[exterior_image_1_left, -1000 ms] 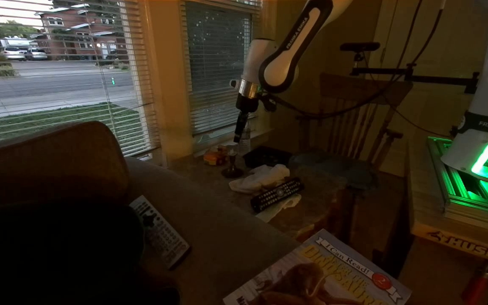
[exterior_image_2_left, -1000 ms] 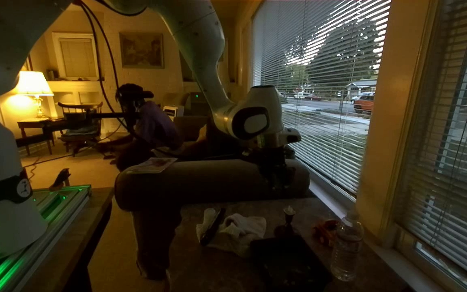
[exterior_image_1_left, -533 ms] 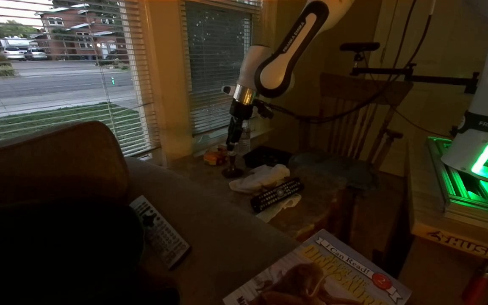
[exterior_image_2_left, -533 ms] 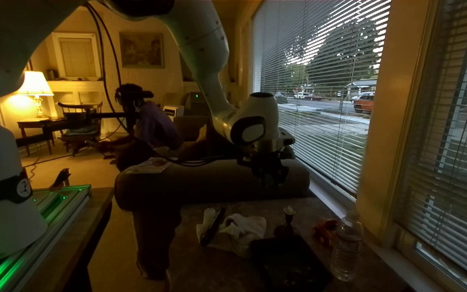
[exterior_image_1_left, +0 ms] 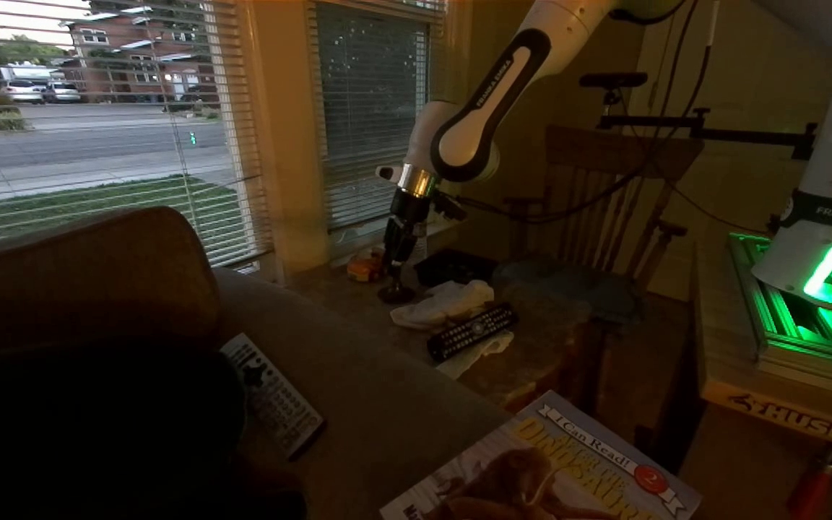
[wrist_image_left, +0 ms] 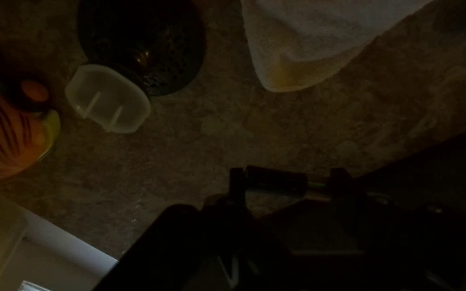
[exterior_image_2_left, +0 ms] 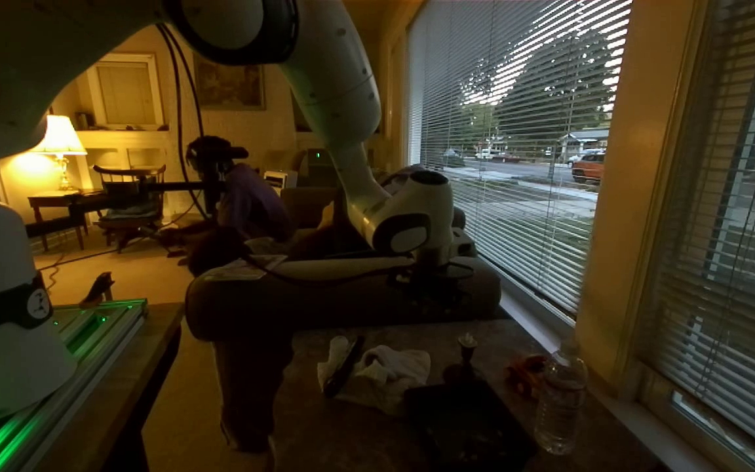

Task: Remove one object from the black box and put it on the countertop.

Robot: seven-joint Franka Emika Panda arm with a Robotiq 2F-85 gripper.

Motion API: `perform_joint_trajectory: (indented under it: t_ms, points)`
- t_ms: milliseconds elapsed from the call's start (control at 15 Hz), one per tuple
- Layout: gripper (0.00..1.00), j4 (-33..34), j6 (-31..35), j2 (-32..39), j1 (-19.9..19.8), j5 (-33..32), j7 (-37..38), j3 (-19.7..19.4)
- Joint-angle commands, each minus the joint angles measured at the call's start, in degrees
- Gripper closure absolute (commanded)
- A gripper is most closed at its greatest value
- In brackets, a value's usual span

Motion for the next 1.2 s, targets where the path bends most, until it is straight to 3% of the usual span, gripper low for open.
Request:
perform_joint_trajectory:
  t_ms: [0, 133, 200, 400, 867, 1133]
  points:
    - [0.45, 0.27, -0.07, 0.22, -0.12, -0.62, 0.46, 0.17]
    - [0.45, 0.32, -0.07, 0.22, -0.12, -0.61, 0.42, 0.27]
    - [0.7, 0.94, 0.04, 0.89, 0.16, -1.06, 0.16, -0.48]
    - [0.7, 4.0, -0.23, 3.27, 1.36, -2.97, -1.78, -2.45]
    - [0.7, 10.82, -4.43, 8.05, 1.29, -6.72, -13.61, -1.82]
    - [0.7, 14.31, -5.65, 10.46, 2.99, -7.55, -20.4, -3.35]
